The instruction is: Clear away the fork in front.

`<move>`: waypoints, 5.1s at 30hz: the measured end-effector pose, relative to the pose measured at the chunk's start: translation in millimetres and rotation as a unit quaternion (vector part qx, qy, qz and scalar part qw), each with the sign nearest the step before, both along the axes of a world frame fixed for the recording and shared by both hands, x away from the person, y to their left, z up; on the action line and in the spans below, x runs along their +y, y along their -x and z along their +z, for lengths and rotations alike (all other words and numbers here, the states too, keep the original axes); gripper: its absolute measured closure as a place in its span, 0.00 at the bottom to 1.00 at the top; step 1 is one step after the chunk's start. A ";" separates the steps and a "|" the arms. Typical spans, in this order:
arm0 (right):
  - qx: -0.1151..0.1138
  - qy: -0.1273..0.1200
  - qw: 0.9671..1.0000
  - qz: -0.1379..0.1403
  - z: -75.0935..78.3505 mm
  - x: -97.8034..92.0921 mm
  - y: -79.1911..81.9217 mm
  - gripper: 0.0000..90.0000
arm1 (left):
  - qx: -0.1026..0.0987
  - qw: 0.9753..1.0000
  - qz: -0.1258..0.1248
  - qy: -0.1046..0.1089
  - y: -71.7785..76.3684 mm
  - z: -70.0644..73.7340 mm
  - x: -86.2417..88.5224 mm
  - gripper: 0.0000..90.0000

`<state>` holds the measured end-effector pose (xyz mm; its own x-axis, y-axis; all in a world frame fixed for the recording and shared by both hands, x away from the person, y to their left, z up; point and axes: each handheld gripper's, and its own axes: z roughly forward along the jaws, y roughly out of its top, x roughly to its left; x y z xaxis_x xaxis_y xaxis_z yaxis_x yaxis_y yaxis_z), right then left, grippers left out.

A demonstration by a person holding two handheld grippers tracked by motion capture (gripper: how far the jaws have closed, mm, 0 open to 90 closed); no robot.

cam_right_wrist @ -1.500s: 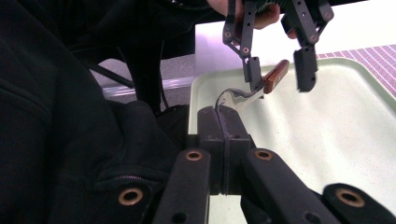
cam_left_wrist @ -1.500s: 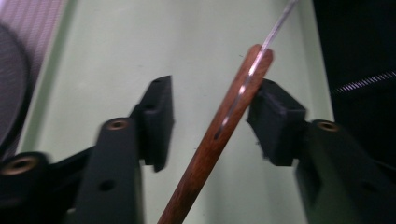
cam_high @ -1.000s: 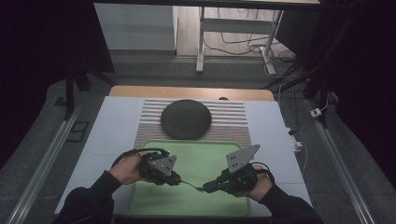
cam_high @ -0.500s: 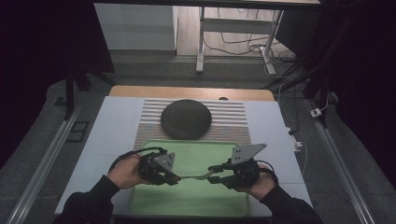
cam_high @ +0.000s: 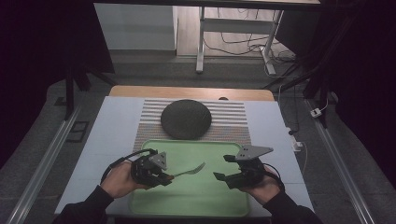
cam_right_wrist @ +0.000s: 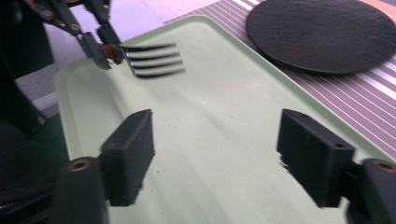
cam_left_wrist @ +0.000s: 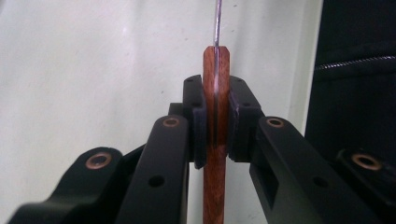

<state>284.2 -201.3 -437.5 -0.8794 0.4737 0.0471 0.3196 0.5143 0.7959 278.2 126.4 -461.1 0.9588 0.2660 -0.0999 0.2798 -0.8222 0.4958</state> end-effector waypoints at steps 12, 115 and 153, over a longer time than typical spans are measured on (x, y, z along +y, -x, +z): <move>0.001 -0.006 0.998 -0.059 -3.5 -23.5 12.2 0.17 | 0.029 0.993 0.117 0.000 5.8 -7.6 15.8 0.89; 0.039 0.029 0.983 -0.176 -15.5 -75.6 40.6 0.00 | 0.074 0.978 0.194 0.036 -45.7 -52.7 -27.8 0.99; 0.054 0.023 0.982 -0.179 -16.2 -77.2 38.1 0.00 | 0.083 0.944 0.318 0.011 -69.9 -55.2 42.1 0.98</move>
<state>246.1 -278.5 -453.6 -0.6469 0.7556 0.1028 0.5685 0.3881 0.7254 348.1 168.5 -516.3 0.5768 0.7784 -0.2477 0.7887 -0.4518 0.4168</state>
